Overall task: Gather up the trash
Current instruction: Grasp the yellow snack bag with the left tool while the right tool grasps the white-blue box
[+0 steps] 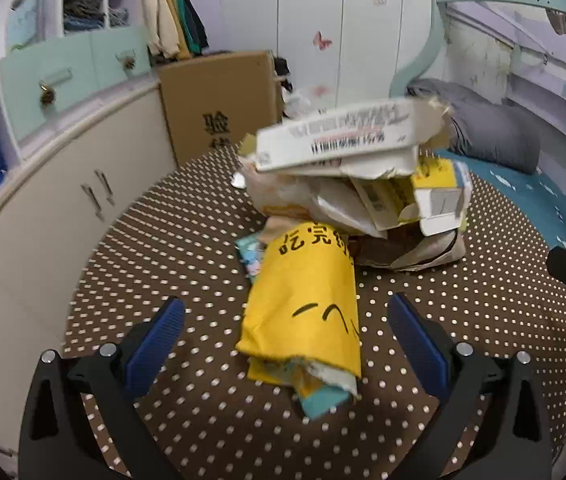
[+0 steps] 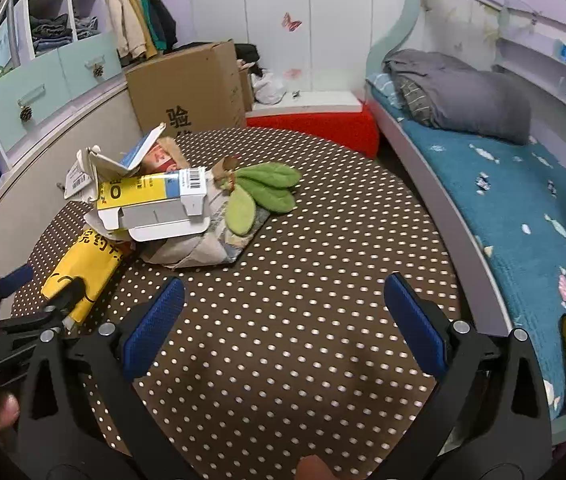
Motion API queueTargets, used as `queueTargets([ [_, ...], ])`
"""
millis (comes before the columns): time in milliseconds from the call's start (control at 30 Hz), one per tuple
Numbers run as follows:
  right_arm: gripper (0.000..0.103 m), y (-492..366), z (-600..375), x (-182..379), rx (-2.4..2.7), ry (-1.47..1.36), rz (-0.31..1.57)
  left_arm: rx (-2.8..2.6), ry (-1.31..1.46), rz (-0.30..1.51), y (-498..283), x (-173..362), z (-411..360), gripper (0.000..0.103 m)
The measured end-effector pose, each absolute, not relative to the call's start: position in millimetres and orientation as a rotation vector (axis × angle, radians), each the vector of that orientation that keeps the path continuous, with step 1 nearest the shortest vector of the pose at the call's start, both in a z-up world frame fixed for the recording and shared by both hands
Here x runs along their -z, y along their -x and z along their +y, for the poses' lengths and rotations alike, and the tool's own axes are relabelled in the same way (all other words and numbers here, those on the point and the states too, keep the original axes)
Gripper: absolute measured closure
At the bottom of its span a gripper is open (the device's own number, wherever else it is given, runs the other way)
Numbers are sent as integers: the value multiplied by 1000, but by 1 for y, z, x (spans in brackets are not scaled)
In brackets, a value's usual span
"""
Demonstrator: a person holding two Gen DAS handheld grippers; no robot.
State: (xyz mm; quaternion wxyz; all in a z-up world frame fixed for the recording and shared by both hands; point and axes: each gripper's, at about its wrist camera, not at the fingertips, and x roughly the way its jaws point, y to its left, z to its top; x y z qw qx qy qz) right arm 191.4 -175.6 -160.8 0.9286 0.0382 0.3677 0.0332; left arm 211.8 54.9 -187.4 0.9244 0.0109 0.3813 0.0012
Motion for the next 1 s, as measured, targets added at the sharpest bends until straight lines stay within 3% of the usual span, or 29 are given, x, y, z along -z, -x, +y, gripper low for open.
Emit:
queueTargets([
  [33,5,-196,-174,162,-79,-80,758,7,-17,796,-216,191,56,6],
  [67,5,-199,-170,162,-96,-81,759,17,-13,807,-220,194,56,21],
  [167,5,-209,-158,160,-161,-75,756,84,35,850,-227,202,57,47],
  [267,5,-222,-141,155,-233,-64,745,102,31,839,-224,202,57,56],
  [367,5,-231,-125,147,-279,-51,736,104,48,830,-217,202,64,63],
  [633,5,-246,-71,104,-462,103,600,85,111,793,-204,195,92,65],
  [733,6,-261,-41,110,-519,242,639,75,123,791,-201,194,99,65],
  [800,18,-270,-23,121,-522,345,674,64,136,791,-199,193,105,65],
  [833,48,-274,-17,127,-510,389,695,60,140,790,-200,193,110,65],
  [867,67,-278,-15,133,-510,396,725,54,149,786,-199,193,114,65],
  [900,75,-283,-16,137,-525,375,756,48,157,783,-197,192,117,65],
  [1000,77,-278,-24,138,-537,340,748,38,175,769,-194,189,123,65],
])
